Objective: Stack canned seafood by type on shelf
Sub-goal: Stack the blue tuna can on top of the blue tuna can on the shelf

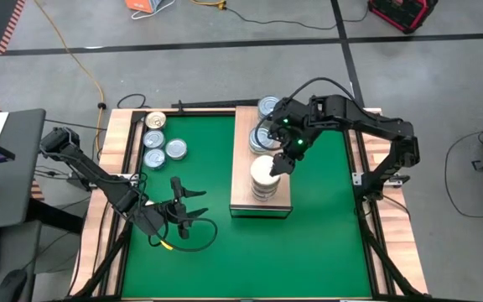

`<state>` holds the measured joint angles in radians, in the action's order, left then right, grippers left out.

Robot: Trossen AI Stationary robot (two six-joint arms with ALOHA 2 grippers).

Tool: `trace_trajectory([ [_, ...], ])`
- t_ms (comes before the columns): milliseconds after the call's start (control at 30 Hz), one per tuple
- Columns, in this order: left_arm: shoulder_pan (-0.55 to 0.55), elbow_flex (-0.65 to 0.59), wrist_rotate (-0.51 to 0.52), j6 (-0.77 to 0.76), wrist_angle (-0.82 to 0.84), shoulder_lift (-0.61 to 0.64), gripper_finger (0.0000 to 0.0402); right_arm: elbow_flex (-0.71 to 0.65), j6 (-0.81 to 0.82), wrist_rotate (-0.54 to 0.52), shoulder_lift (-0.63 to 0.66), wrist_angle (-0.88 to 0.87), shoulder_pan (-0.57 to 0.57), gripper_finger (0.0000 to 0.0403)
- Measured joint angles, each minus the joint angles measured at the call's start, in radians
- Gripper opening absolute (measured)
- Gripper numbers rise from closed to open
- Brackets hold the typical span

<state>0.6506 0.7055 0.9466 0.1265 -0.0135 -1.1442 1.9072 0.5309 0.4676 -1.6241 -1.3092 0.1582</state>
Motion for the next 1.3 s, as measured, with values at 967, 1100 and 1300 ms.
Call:
trace_trajectory([
  [967,0.0,0.0,-0.002,-0.01,-0.003,0.0,0.0226,0.008,0.157,0.087,0.001,-0.042,-0.015,0.0268],
  [1100,0.0,0.0,-0.002,-0.01,-0.003,0.0,0.0232,0.026,0.197,0.086,0.002,-0.072,-0.011,0.0268],
  [1300,0.0,0.0,-0.002,-0.01,-0.003,0.0,0.0234,0.037,0.203,0.086,0.002,-0.083,-0.015,0.0268],
])
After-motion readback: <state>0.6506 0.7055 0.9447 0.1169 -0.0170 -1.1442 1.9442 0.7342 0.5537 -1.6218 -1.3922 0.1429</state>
